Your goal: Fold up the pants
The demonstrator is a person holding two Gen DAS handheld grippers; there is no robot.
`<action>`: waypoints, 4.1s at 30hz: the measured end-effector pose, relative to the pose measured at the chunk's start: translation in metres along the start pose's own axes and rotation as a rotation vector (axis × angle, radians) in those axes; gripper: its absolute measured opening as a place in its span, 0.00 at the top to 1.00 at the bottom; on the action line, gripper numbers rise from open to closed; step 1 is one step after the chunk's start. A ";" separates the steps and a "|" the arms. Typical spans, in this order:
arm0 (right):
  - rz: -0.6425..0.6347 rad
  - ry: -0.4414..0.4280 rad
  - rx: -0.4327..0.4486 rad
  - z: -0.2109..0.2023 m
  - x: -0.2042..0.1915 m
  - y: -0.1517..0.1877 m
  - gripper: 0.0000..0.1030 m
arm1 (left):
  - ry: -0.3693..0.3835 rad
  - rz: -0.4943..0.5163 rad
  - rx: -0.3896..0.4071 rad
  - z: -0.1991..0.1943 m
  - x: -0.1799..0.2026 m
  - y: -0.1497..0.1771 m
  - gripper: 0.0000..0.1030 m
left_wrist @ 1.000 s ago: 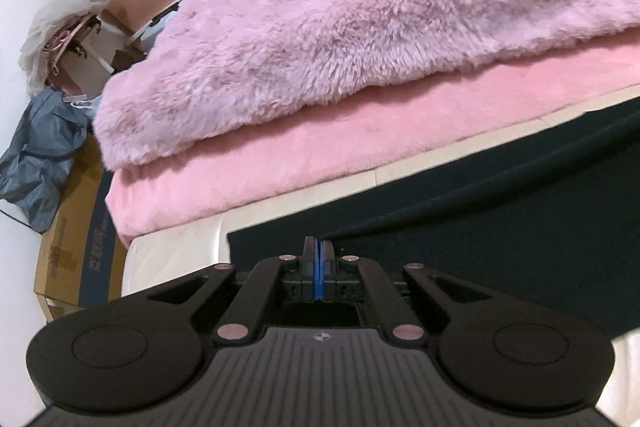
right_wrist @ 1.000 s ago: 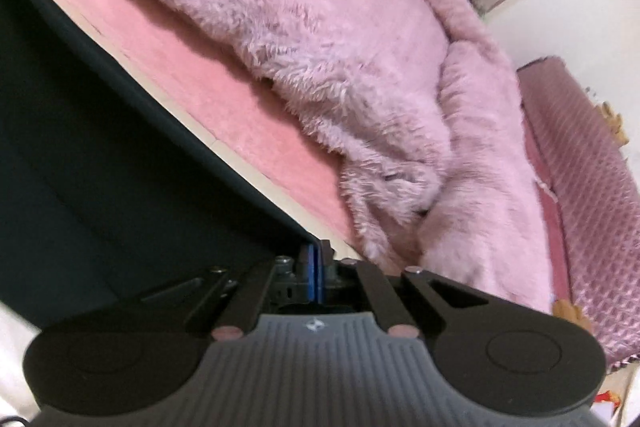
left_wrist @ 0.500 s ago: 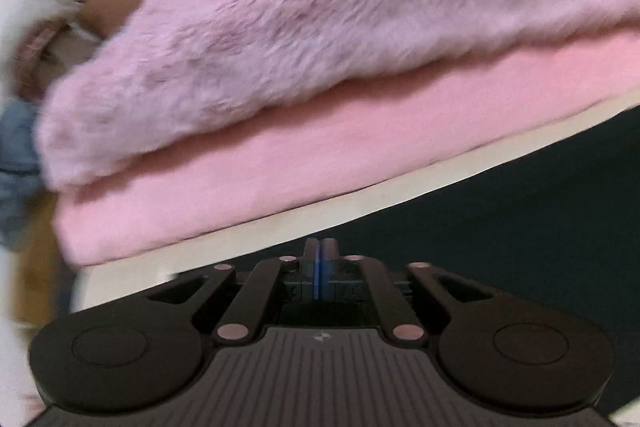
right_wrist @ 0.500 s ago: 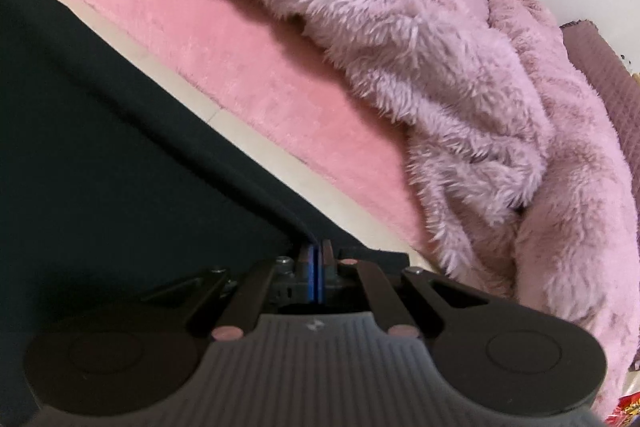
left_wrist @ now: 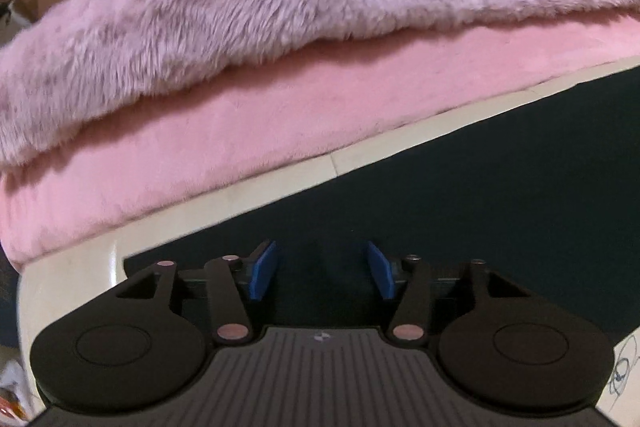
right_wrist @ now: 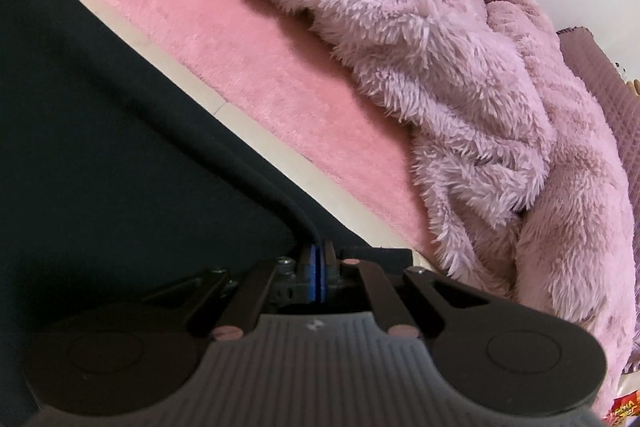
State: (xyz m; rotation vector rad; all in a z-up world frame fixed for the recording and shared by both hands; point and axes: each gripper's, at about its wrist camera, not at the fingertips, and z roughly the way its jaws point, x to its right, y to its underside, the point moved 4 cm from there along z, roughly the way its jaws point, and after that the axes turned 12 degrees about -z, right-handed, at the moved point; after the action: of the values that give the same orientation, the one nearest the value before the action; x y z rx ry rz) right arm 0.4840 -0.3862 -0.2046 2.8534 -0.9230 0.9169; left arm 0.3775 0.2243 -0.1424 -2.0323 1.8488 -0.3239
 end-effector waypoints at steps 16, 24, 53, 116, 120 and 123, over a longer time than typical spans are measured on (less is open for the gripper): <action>-0.017 0.038 -0.029 0.000 -0.005 -0.004 1.00 | -0.038 -0.049 0.127 -0.010 0.023 0.006 0.97; 0.054 0.098 0.056 -0.050 0.009 0.006 1.00 | -0.059 -0.141 0.266 -0.071 0.019 0.001 0.98; 0.231 0.081 0.020 0.004 0.011 -0.008 1.00 | -0.195 -0.139 0.198 0.008 0.028 -0.020 0.97; 1.719 -0.123 0.374 -0.078 -0.036 0.237 0.96 | 0.042 -0.076 0.090 -0.046 0.156 0.072 1.00; 1.734 -0.114 0.319 -0.099 -0.044 0.280 0.96 | 0.099 -0.013 0.077 -0.056 0.181 0.085 1.00; 1.654 -0.061 0.248 -0.108 -0.038 0.305 0.96 | 0.125 0.017 0.077 -0.061 0.200 0.093 1.00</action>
State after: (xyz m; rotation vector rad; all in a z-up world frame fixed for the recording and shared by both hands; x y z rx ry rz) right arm 0.2376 -0.5986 -0.1860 1.6092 -3.3366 0.8241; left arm 0.2902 0.0129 -0.1421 -1.9850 1.8942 -0.5201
